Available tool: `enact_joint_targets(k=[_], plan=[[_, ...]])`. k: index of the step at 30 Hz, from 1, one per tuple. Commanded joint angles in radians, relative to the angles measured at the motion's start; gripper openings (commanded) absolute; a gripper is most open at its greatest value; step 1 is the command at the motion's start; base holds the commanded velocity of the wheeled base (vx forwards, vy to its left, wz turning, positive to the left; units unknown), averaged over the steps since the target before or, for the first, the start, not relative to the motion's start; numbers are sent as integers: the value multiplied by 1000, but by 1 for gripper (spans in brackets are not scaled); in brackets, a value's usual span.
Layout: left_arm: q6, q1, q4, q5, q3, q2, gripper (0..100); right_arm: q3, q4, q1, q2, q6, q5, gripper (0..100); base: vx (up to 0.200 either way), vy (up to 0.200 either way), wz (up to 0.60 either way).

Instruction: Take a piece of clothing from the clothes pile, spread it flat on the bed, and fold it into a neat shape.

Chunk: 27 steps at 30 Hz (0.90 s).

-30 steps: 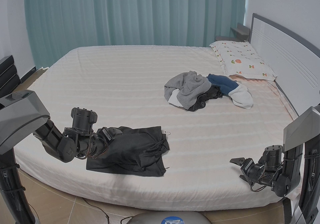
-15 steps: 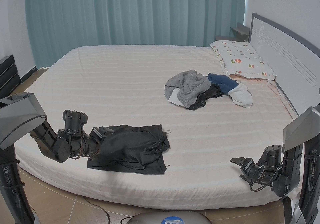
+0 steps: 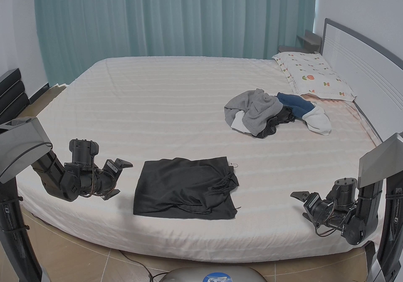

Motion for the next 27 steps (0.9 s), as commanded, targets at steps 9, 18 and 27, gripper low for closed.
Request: enact_joint_targets(k=[9, 18, 27], plan=[[3, 6, -23, -11, 16, 10, 100, -220, 256, 177, -58, -134, -154, 100, 0, 200, 0], [11, 3, -23, -11, 17, 13, 100, -427, 507, 226, -61, -273, -214, 100, 0, 111, 0], [13, 1, -23, -10, 17, 15, 100, -597, 747, 228, -41, -422, -330, 100, 0, 0, 0]])
